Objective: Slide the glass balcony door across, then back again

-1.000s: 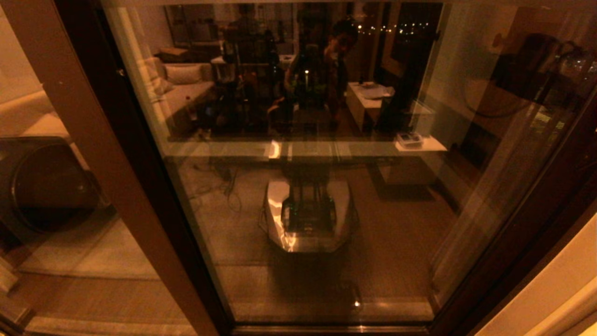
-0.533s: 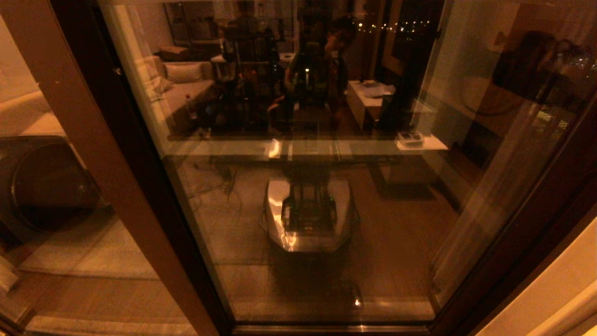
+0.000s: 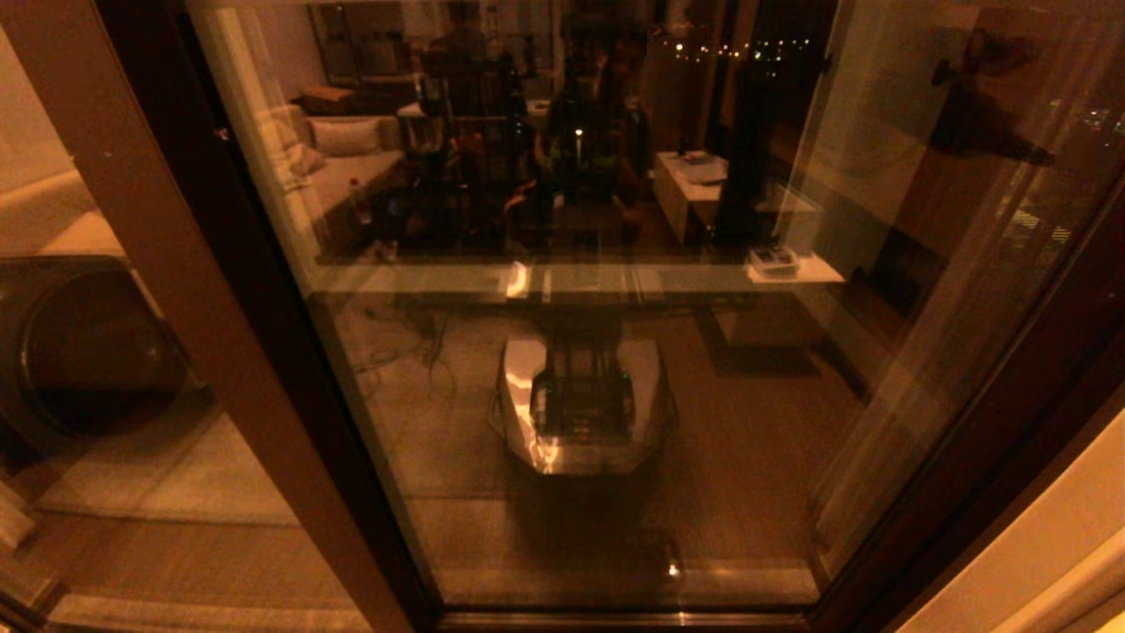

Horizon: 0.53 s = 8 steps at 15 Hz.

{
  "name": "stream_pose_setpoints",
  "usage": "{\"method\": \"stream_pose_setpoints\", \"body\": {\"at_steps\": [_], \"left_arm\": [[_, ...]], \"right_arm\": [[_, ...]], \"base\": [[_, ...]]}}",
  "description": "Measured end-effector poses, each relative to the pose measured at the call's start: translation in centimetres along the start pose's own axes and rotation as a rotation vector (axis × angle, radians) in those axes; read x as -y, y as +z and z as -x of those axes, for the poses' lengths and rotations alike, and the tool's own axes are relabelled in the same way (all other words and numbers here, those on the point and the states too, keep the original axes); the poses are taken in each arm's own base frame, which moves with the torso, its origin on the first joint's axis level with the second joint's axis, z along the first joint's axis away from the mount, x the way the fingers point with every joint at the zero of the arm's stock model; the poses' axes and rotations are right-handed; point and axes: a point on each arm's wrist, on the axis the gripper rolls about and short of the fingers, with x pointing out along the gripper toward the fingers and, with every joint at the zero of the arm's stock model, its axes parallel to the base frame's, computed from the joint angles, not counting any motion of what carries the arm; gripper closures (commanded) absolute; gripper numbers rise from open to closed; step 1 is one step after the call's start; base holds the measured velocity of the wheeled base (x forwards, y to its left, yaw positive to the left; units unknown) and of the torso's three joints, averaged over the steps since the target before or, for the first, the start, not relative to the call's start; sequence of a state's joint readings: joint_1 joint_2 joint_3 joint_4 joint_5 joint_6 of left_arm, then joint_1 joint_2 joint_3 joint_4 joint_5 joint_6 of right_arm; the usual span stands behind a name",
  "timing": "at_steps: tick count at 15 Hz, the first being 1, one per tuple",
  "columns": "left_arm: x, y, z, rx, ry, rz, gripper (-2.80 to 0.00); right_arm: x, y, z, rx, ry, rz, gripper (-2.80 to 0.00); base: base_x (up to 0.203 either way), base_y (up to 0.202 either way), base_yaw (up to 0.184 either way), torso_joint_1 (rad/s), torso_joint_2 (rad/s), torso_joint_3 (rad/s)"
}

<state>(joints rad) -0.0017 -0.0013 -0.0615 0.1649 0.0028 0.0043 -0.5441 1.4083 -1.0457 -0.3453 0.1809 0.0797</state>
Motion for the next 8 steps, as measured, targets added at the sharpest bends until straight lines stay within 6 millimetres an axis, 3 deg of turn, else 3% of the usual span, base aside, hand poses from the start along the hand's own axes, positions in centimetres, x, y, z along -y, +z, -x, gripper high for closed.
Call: {"method": "stream_pose_setpoints", "body": {"at_steps": [5, 8], "left_arm": [[0.0, 0.0, 0.0, 0.0, 0.0, -0.001, 0.0], [0.0, 0.0, 0.0, 0.0, 0.0, 0.0, 0.0]], "right_arm": [[-2.4, 0.0, 7.6, -0.015, 0.511, -0.144, 0.0], [-3.8, 0.4, 13.6, 0.004, 0.626, -0.123, 0.0]], "base": [[0.0, 0.0, 0.0, 0.0, 0.0, 0.0], [0.0, 0.0, 0.0, 0.0, 0.0, 0.0]]}}
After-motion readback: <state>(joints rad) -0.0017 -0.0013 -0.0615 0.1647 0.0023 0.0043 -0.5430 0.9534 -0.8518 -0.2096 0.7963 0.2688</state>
